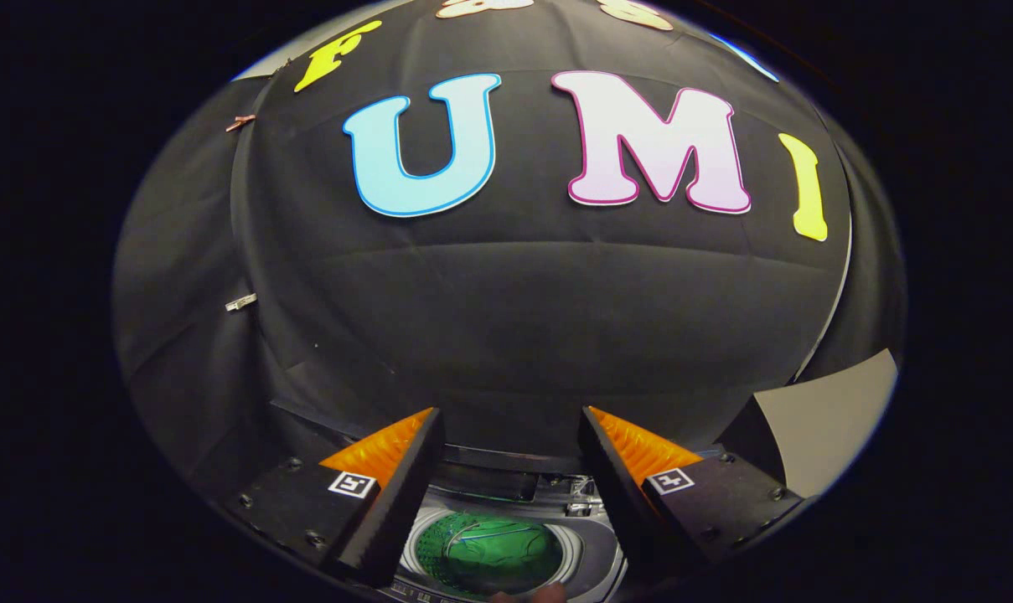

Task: Put the clothes into the washing machine and then close the washing machine lid.

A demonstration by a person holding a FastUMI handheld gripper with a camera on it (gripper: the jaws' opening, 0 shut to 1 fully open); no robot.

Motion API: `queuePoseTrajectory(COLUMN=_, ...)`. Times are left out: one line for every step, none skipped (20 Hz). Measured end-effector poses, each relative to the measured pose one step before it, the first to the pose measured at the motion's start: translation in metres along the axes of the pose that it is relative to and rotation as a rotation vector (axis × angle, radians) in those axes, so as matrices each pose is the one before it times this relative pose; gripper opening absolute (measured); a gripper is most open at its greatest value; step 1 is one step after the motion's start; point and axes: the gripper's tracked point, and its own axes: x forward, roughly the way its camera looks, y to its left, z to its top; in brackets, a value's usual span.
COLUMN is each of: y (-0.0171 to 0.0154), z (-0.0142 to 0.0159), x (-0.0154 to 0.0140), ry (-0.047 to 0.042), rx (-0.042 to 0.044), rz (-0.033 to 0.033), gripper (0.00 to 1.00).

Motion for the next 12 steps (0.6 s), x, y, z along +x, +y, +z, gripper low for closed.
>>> queuePoseTrajectory(y=0.00138, z=-0.00174, x=-0.00432, ry=-0.00598, rx=-0.00239, rz=0.00216, gripper=1.00)
queuePoseTrajectory(y=0.00076, z=-0.00091, x=-0.00298, ry=-0.00787, rx=-0.00736, rz=0.00245, gripper=1.00)
queuePoseTrajectory(y=0.00034, z=-0.00280, x=-0.00389, ry=-0.00961, rx=-0.00335, rz=0.00273, gripper=1.00)
queuePoseTrajectory(y=-0.00029, z=-0.00234, x=-0.00240, ry=-0.00535, rx=0.00205, rz=0.00269, gripper=1.00)
queuePoseTrajectory(y=0.00055, z=-0.00246, x=-0.00228, ry=-0.00175, rx=0.00073, rz=0.00187, gripper=1.00)
queuePoseTrajectory(y=0.00019, z=-0.00215, x=-0.00384, ry=0.00089, rx=0.00047, rz=0.00119, gripper=1.00)
queuePoseTrajectory(y=0.00164, z=-0.00264, x=-0.00333, ry=0.00132, rx=0.00035, rz=0.00089, gripper=1.00)
queuePoseTrajectory(y=0.00120, z=-0.00167, x=-0.00275, ry=-0.00035, rx=-0.00142, rz=0.00222, gripper=1.00)
queuePoseTrajectory(y=0.00025, z=-0.00364, x=-0.00292, ry=-0.00123, rx=0.00092, rz=0.00292, gripper=1.00)
queuePoseTrajectory(y=0.00033, z=-0.00356, x=-0.00193, ry=0.00122, rx=0.00141, rz=0.00195, gripper=1.00)
queuePoseTrajectory(y=0.00091, z=-0.00338, x=-0.00209, ry=0.00625, rx=0.00052, rz=0.00301, gripper=1.00)
queuePoseTrajectory(y=0.00121, z=-0.00651, x=-0.00068, ry=0.01185, rx=0.00342, rz=0.00726, gripper=1.00)
